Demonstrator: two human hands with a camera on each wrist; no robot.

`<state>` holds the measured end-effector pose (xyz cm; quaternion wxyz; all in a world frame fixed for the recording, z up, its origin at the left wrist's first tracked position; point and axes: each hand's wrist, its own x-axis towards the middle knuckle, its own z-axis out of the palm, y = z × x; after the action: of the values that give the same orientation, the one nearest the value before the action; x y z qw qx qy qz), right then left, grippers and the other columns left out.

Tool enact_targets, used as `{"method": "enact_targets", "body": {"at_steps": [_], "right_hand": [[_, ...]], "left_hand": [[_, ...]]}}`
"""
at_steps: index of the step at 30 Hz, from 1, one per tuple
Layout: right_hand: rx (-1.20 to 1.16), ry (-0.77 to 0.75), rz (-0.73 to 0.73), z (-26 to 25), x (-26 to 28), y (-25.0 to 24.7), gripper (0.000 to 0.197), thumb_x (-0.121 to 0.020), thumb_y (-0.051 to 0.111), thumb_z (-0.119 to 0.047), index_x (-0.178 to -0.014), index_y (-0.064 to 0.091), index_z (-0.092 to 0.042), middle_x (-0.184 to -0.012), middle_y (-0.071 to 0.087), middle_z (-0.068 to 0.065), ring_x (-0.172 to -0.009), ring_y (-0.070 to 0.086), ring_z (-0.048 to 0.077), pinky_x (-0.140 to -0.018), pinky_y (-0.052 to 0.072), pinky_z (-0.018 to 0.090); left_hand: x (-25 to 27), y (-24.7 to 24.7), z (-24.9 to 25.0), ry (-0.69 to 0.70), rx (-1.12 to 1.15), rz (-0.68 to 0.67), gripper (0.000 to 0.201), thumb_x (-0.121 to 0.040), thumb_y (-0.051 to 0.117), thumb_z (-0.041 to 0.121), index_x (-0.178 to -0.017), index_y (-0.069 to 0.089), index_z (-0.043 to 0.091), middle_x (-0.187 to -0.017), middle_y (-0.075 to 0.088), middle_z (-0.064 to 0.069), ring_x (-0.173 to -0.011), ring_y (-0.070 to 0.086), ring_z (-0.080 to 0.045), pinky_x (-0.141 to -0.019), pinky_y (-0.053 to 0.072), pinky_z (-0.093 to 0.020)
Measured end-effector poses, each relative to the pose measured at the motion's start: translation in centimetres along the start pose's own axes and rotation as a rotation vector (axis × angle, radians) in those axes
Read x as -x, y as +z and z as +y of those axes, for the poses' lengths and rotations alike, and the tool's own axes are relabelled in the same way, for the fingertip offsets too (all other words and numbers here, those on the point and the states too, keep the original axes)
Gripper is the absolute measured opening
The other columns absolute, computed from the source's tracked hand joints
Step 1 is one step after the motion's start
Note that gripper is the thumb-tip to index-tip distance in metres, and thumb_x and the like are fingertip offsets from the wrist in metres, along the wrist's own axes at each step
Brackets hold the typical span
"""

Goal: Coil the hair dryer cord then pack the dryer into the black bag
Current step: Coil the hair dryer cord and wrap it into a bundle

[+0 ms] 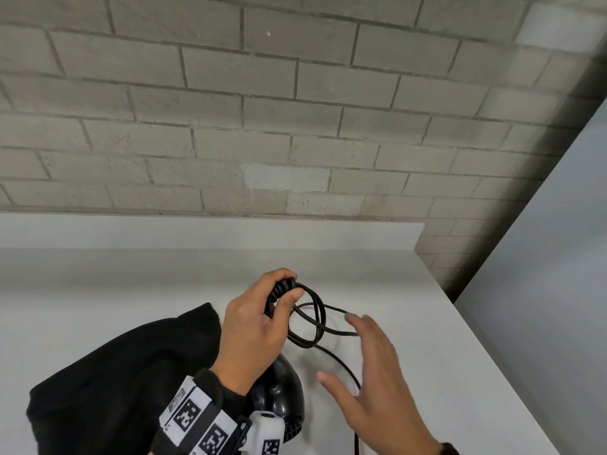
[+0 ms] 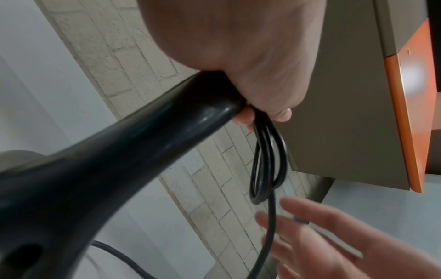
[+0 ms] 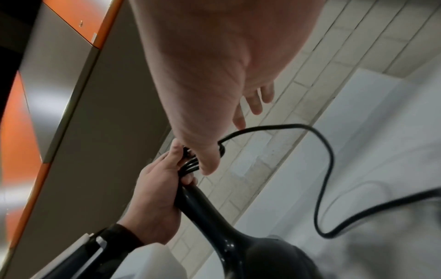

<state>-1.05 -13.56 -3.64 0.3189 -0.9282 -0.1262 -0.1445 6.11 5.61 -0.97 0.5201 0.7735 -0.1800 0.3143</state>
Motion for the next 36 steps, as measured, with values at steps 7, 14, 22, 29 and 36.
{"method": "enact_targets", "body": {"at_steps": [7, 14, 22, 29, 36], "right_hand": [[-0.135, -0.117, -0.144, -1.8, -3.8, -1.5, 0.009, -0.098, 0.052, -0.039, -0.105, 0.047, -0.037, -0.090, 0.056, -0.017, -0.087, 0.055, 0.004, -0.079, 0.044, 0.019], [-0.003, -0.438, 0.109, -3.6, -6.9, -5.7, 0.010, -0.098, 0.058, -0.021, -0.099, 0.065, -0.015, -0.081, 0.053, -0.006, -0.072, 0.047, 0.008, -0.066, 0.042, 0.018], [-0.290, -0.375, 0.152, -5.7, -9.5, -5.5, 0.006, -0.092, 0.065, -0.013, -0.091, 0.071, -0.011, -0.078, 0.063, -0.006, -0.069, 0.054, 0.004, -0.065, 0.039, 0.011], [-0.543, -0.147, 0.142, -5.8, -9.2, -3.7, 0.007, -0.092, 0.066, -0.016, -0.087, 0.071, -0.013, -0.075, 0.067, -0.011, -0.069, 0.061, 0.005, -0.066, 0.043, 0.012], [-0.858, 0.141, 0.129, -5.3, -7.8, -1.4, 0.004, -0.089, 0.070, -0.017, -0.089, 0.070, -0.013, -0.071, 0.071, 0.006, -0.069, 0.067, 0.013, -0.069, 0.051, 0.021]], "left_hand": [[-0.1, -0.3, -0.4, 0.000, -0.015, 0.009, 0.028, -0.092, 0.056, 0.045, -0.110, 0.064, 0.026, -0.078, 0.063, 0.020, -0.057, 0.056, -0.011, -0.056, 0.044, -0.014], [-0.3, -0.7, -0.3, 0.003, 0.067, -0.085, 0.022, -0.092, 0.057, 0.042, -0.111, 0.061, 0.034, -0.098, 0.066, 0.020, -0.081, 0.066, -0.003, -0.071, 0.050, -0.014], [0.0, -0.9, 0.4, 0.055, 0.262, -0.170, 0.035, -0.091, 0.057, 0.058, -0.109, 0.063, 0.029, -0.088, 0.069, 0.016, -0.067, 0.063, 0.000, -0.065, 0.049, -0.015], [0.5, -1.0, 0.5, 0.076, 0.259, -0.123, 0.039, -0.080, 0.071, 0.055, -0.105, 0.065, 0.026, -0.087, 0.069, 0.010, -0.068, 0.066, -0.014, -0.063, 0.053, -0.022], [0.9, -0.8, 0.8, 0.086, 0.217, -0.078, 0.030, -0.091, 0.061, 0.051, -0.103, 0.063, 0.023, -0.083, 0.065, 0.023, -0.065, 0.062, 0.001, -0.063, 0.046, -0.011]]}}
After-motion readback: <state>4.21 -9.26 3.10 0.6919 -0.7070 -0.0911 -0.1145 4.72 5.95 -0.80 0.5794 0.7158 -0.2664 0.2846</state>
